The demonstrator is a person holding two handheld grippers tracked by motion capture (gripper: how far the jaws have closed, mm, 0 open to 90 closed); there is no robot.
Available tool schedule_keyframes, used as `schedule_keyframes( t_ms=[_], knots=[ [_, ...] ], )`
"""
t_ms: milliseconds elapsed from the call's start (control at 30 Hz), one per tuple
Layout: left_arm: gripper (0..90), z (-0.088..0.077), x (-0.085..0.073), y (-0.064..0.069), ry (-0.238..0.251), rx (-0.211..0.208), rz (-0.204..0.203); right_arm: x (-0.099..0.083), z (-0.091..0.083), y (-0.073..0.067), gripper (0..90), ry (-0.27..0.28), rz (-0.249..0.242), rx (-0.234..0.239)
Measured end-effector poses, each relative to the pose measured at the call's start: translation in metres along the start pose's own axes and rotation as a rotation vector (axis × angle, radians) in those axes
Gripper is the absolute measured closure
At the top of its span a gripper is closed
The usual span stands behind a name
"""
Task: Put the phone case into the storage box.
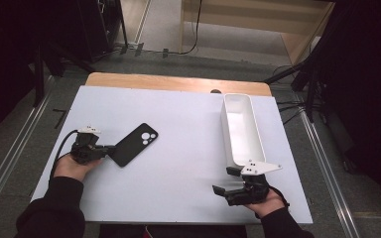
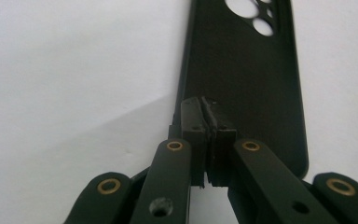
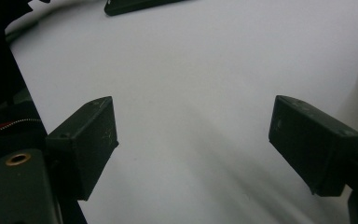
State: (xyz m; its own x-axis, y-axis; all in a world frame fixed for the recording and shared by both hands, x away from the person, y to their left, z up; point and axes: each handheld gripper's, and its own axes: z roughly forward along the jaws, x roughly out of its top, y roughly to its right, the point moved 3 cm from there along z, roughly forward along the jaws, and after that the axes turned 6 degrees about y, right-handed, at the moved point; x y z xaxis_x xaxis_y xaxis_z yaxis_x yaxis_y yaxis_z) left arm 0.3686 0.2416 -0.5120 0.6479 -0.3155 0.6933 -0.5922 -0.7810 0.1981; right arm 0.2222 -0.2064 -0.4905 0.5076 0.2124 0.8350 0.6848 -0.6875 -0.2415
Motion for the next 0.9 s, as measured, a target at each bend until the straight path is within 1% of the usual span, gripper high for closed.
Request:
schedule_keyframes(
  t_ms=[67,100,200,233,267,333,367,467,500,533,600,667,700,767,800,900],
  knots=[
    [87.4,0.000,0.000,-0.001,0.003,-0.009,-0.013,0.000,0.000,0.000,13.8,-0.001,0.000,0.003],
    [86.3,0.000,0.000,0.000,0.000,-0.013,-0.013,0.000,0.000,0.000,13.8,-0.001,-0.001,0.004],
    [85.6,-0.003,0.002,0.002,0.035,-0.031,-0.011,0.000,0.000,0.000,13.8,0.000,0.000,0.003],
    [84.4,-0.004,0.003,0.003,0.051,-0.037,-0.020,0.000,0.000,0.000,13.8,0.000,0.001,0.001],
    [82.9,-0.006,0.004,0.003,0.057,-0.045,-0.016,0.000,0.000,0.000,13.8,0.000,0.001,0.001],
    [79.7,-0.008,0.005,0.005,0.071,-0.053,-0.022,0.000,0.000,0.000,13.8,0.000,0.002,0.001],
    [78.1,-0.010,0.006,0.006,0.075,-0.069,-0.014,0.000,0.000,0.000,13.8,0.000,0.002,0.001],
    [72.5,-0.014,0.008,0.013,0.095,-0.110,-0.022,0.000,0.000,0.000,13.8,0.002,-0.001,0.000],
    [69.6,-0.016,0.009,0.015,0.097,-0.120,-0.018,0.000,0.000,0.000,13.8,0.000,0.002,0.000],
    [67.1,-0.018,0.009,0.018,0.102,-0.139,-0.020,0.000,0.000,0.000,13.8,0.001,0.002,-0.001],
    [62.2,-0.020,0.010,0.022,0.109,-0.165,-0.033,0.000,0.000,0.000,13.8,0.001,0.002,-0.001],
    [55.2,-0.024,0.011,0.026,0.117,-0.182,-0.030,0.000,0.000,0.000,13.8,0.001,0.001,-0.002],
    [53.0,-0.026,0.012,0.029,0.134,-0.195,-0.037,0.000,0.000,0.000,13.8,0.001,0.002,-0.002],
    [49.1,-0.031,0.013,0.034,0.162,-0.211,-0.019,0.000,0.000,0.000,13.8,0.001,0.002,-0.003],
    [47.3,-0.033,0.013,0.037,0.170,-0.221,-0.011,0.000,0.000,0.000,13.8,0.001,0.003,-0.003],
    [41.1,-0.035,0.014,0.045,0.185,-0.233,0.014,0.000,0.000,0.000,13.8,0.000,0.001,-0.002]
  ],
)
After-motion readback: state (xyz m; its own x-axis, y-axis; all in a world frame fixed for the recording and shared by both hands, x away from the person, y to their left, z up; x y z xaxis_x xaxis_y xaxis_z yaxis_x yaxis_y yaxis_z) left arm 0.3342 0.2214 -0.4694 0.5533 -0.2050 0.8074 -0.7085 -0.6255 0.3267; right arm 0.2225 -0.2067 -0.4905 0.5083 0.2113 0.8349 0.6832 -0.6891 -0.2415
